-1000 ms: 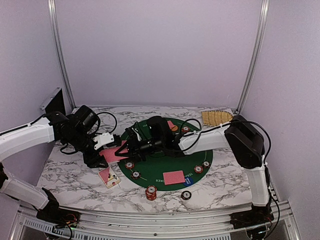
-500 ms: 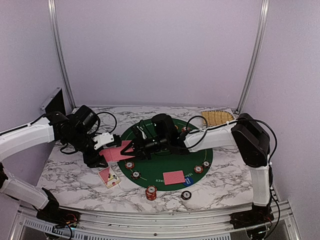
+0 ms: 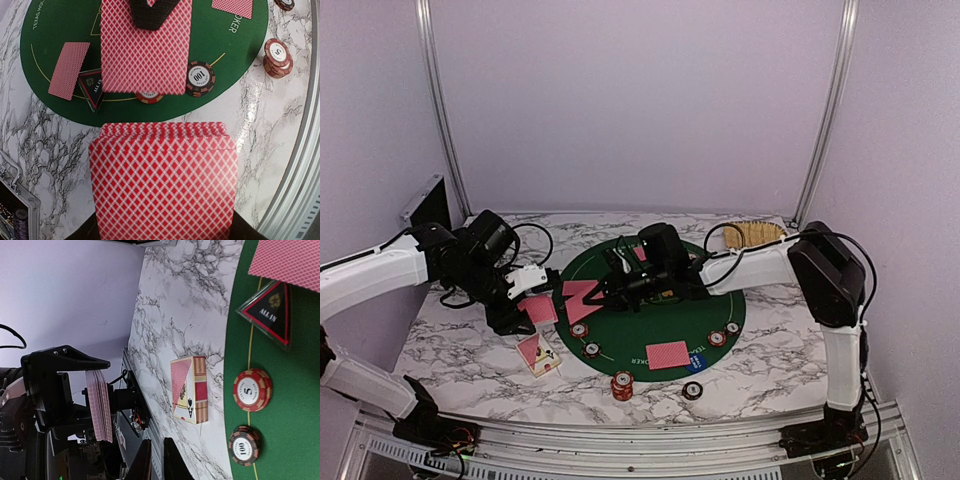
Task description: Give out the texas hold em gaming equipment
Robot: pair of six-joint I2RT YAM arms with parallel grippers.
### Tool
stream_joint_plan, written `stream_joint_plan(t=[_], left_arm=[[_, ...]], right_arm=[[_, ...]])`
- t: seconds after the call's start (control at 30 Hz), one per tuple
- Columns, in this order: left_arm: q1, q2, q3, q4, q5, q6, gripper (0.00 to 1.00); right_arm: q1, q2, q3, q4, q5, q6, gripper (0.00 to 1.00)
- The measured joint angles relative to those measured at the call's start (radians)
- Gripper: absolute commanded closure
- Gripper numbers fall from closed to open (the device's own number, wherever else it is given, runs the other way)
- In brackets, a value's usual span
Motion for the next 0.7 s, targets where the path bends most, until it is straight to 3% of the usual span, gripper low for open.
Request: stream_joint_plan(t=[0.27, 0.7], left_arm=[[0.000, -0.006, 0.000, 0.000, 0.000, 0.000, 1.00], [0.000, -0.008, 0.000, 0.000, 0.000, 0.000, 1.00]], right_arm=[[-0.071, 0.006, 0.035, -0.062, 0.000, -0.039, 0.93], [-0.073, 0.298, 0.431, -0.138, 0.022, -0.064, 0.93]])
